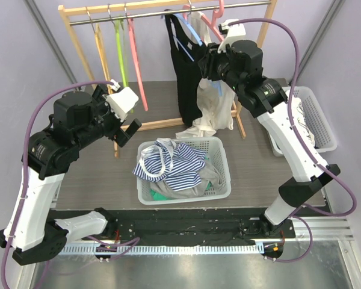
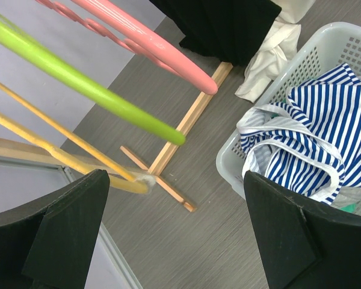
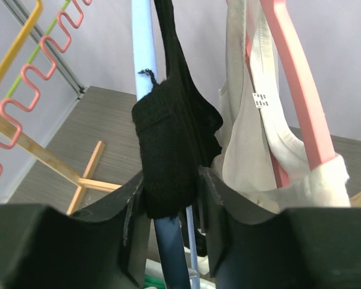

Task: Remove the tank top from the hanger
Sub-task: Pick up the hanger from the clothesline.

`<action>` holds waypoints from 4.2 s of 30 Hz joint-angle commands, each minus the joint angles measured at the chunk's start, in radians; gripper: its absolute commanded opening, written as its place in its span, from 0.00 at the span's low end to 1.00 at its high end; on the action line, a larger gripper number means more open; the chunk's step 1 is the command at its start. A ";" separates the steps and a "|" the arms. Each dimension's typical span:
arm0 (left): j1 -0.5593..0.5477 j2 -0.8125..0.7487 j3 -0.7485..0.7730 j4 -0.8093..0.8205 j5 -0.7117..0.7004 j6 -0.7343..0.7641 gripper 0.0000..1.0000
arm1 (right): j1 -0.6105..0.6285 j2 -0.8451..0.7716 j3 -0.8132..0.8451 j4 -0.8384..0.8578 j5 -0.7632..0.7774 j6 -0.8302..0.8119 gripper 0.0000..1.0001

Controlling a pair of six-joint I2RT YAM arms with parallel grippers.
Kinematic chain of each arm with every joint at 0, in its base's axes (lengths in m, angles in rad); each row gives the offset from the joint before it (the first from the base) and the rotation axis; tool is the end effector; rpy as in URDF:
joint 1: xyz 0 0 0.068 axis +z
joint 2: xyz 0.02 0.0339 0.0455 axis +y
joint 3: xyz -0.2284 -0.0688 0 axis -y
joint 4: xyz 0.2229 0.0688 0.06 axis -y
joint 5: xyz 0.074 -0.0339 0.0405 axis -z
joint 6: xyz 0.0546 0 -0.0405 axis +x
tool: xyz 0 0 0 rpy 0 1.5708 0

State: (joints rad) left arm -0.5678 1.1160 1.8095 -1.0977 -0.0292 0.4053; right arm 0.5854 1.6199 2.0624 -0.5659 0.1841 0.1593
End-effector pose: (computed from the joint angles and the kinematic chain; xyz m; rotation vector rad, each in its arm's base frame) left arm 0.1450 -0.0906 0.4567 0.9069 1.7552 -0.0771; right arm 0.2836 0.1760 0.4756 -0.2243 1.6934 0.4009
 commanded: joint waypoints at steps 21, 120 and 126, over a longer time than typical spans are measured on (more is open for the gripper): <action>0.011 -0.016 0.007 0.019 0.000 0.023 1.00 | 0.116 -0.143 -0.189 0.463 0.100 -0.256 0.01; 0.022 0.062 0.310 -0.016 0.167 0.017 1.00 | 0.116 -0.617 -0.067 -0.114 -0.170 -0.193 0.01; 0.020 0.074 0.379 -0.030 0.221 0.006 1.00 | 0.116 -0.552 -0.025 -0.202 -0.316 -0.170 0.01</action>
State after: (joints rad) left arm -0.5529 1.2125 2.1475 -1.1458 0.1337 0.4309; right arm 0.6975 1.0378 2.0354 -0.7929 -0.0559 -0.0151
